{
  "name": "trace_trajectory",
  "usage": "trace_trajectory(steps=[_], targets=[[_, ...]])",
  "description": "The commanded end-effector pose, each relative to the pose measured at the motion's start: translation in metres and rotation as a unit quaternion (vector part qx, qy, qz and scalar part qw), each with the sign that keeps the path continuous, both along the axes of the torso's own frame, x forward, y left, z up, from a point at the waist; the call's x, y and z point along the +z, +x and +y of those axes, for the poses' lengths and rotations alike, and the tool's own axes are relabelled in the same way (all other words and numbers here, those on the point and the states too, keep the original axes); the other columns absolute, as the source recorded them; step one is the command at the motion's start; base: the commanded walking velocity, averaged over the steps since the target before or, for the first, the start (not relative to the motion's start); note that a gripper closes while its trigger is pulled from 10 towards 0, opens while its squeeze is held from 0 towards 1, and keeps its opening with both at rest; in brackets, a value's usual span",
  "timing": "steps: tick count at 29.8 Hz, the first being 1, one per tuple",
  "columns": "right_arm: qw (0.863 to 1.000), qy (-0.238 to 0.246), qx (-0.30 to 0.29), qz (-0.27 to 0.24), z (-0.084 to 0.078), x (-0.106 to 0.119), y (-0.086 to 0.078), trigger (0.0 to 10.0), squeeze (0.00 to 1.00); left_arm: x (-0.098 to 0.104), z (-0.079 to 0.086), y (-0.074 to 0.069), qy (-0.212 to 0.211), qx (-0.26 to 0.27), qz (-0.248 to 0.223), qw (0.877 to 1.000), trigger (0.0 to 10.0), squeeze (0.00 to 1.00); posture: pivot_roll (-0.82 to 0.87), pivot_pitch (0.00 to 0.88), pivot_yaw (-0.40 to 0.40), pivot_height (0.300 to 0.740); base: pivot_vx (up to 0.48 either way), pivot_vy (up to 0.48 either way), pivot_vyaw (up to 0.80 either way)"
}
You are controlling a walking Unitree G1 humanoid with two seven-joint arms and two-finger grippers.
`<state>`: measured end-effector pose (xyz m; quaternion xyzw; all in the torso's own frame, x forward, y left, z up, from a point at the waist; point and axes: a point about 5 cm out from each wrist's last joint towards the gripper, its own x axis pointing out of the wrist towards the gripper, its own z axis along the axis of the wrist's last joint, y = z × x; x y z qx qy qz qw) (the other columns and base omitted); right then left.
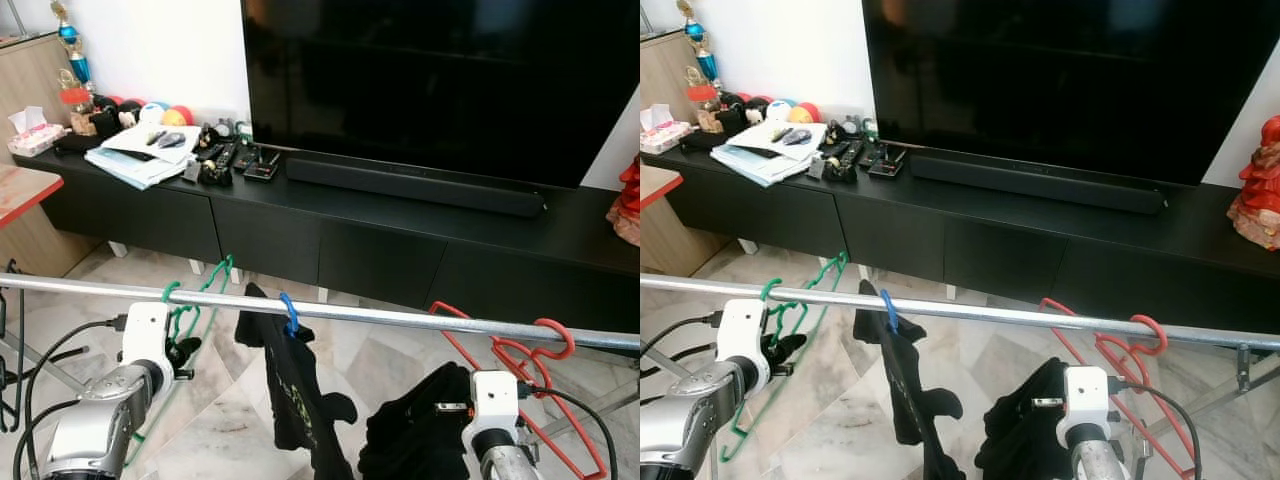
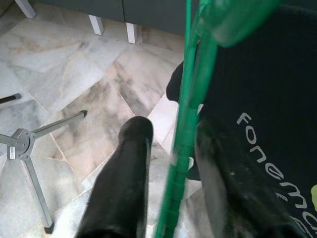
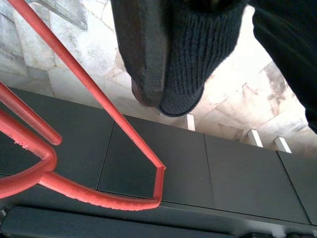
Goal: Hang hanger
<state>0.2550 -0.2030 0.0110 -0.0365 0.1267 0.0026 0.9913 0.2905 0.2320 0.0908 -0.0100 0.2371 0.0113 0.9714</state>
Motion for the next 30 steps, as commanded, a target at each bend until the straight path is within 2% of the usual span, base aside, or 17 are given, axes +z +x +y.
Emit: trace_trajectory(steps=[1,14,18,20,23,25,29,30], targets=[[1.0,0.004,0.001,-0.017,0.001,0.005,0.005,10.0,0.0,0.003,-0.001,0.002,0.005,-0.003,-0.007,1.0,0.0,0.0,0.03,0.0,-0.006,0.74,0.0,0.0,0.0],[1.0,0.005,0.002,-0.016,0.001,0.005,0.005,10.0,0.0,0.004,-0.004,0.002,0.011,-0.011,-0.013,1.0,0.0,0.0,0.03,0.0,-0.007,0.74,0.0,0.0,0.0],[1.0,0.006,0.001,-0.015,0.001,0.005,0.004,10.0,0.0,0.002,-0.002,0.0,0.033,-0.012,-0.01,0.999,0.0,0.0,0.03,0.0,-0.008,0.74,0.0,0.0,0.0],[1.0,0.008,0.001,-0.015,0.0,0.005,0.004,10.0,0.0,-0.002,0.0,-0.002,0.068,-0.019,-0.006,0.997,0.0,0.0,0.03,0.0,-0.008,0.74,0.0,0.0,0.0],[1.0,0.008,-0.001,-0.015,-0.001,0.004,0.002,10.0,0.0,-0.001,0.002,-0.004,0.088,-0.01,-0.033,0.996,0.0,0.0,0.03,0.0,-0.01,0.74,0.0,0.0,0.0],[1.0,0.008,-0.001,-0.014,-0.002,0.004,0.001,10.0,0.0,0.006,0.001,-0.003,0.123,-0.021,-0.08,0.989,0.0,0.0,0.03,0.0,-0.01,0.74,0.0,0.0,0.0],[1.0,0.006,0.0,-0.014,-0.002,0.004,0.001,10.0,0.0,0.003,0.001,-0.009,0.115,-0.01,-0.093,0.989,0.0,0.0,0.02,0.0,-0.009,0.74,0.0,0.0,0.0],[1.0,0.005,-0.002,-0.014,-0.003,0.004,0.0,10.0,0.0,0.0,0.002,-0.015,0.12,-0.01,-0.1,0.988,0.0,0.0,0.03,0.0,-0.014,0.74,0.0,0.0,0.0]])
